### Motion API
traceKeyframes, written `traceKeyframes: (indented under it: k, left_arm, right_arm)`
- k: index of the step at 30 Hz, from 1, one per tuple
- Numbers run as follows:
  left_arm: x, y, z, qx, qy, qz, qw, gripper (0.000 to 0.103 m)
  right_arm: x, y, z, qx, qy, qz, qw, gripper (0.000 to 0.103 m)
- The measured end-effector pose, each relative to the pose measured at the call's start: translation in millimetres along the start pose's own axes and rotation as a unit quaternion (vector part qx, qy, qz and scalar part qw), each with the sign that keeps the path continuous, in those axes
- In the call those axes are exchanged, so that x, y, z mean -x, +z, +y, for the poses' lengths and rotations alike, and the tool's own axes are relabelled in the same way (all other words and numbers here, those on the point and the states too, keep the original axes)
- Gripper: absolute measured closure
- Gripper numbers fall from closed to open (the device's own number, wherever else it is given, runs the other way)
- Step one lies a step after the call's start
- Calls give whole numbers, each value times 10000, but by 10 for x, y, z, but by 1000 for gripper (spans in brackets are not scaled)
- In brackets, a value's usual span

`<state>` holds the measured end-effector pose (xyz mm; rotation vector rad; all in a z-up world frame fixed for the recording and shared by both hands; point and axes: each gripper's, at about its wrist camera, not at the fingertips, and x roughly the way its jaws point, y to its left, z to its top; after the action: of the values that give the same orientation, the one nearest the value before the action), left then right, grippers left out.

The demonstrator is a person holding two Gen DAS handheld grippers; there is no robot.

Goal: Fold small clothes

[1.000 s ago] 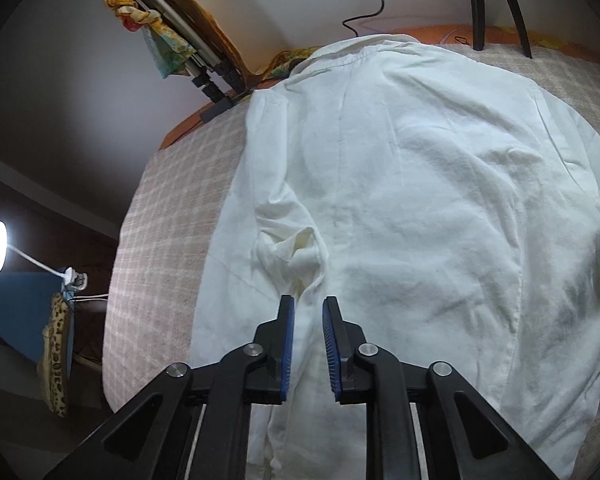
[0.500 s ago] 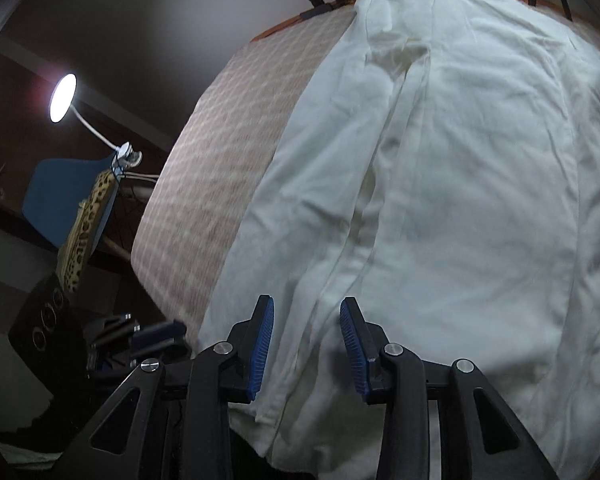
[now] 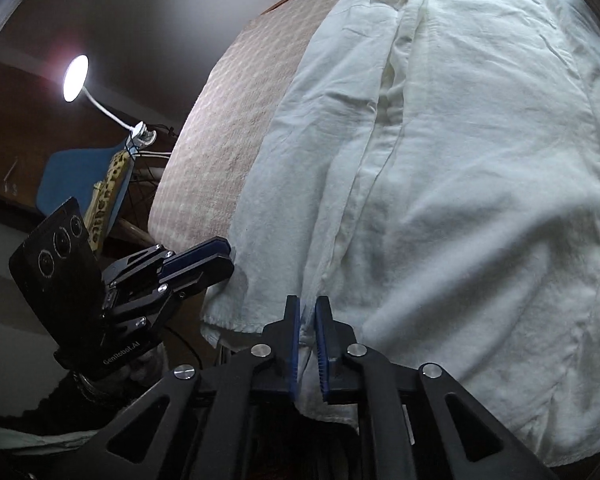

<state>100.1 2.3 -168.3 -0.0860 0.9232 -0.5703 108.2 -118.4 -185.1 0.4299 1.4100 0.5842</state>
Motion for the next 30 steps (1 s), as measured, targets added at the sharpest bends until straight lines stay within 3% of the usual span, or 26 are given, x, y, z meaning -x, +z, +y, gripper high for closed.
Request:
traceKeyframes:
  k: [4,9,12,14,15,16,22,24,28,30]
  left_arm:
    - [-54,-3,-78,-260,106,70,9996,90]
    - [-117,-77,-140,-592,284,201,9976,90]
    - [-83,-60,-143,-543,293,207,9979,90]
    - [-57,-40,-153,-478,290,183,9983,90]
    - [-38,-24,-170,-460,285,147,9984,90]
    - [-21,-14,-189,-441,270,109,9986,90]
    - [104,130,-350,-237,-53,-338,9991,89]
    - [116,197,-424,-190,-144,-392,9989,79]
    - [114,308,-562,-200,-279,-457,9984,75]
    - [104,360,-616,-187,-313,-473,9982,68]
  right_arm:
    - [165,-16,-26,-217,311,-233,9990,102]
    - [113,-110,-73,-165,-132,-163,9996,102]
    - [197,-166,-89,-82,42,-298,9995,97]
    - [373,-211,-138,-68,-5,-609,9981,84]
    - [462,-246,-171,-82,-50,-770,9970,67]
    - [571,-283,-208,-96,-161,-985,9950,58]
    - [1163,-521,-450,-220,-763,-1903,9785,44]
    - [1369,-613,-580,-325,-935,-2148,9716,43]
    - [1781,-805,-948,-754,-1202,-2518,9573,40]
    - [1923,-888,-1113,-971,-1411,-2678,9481,39]
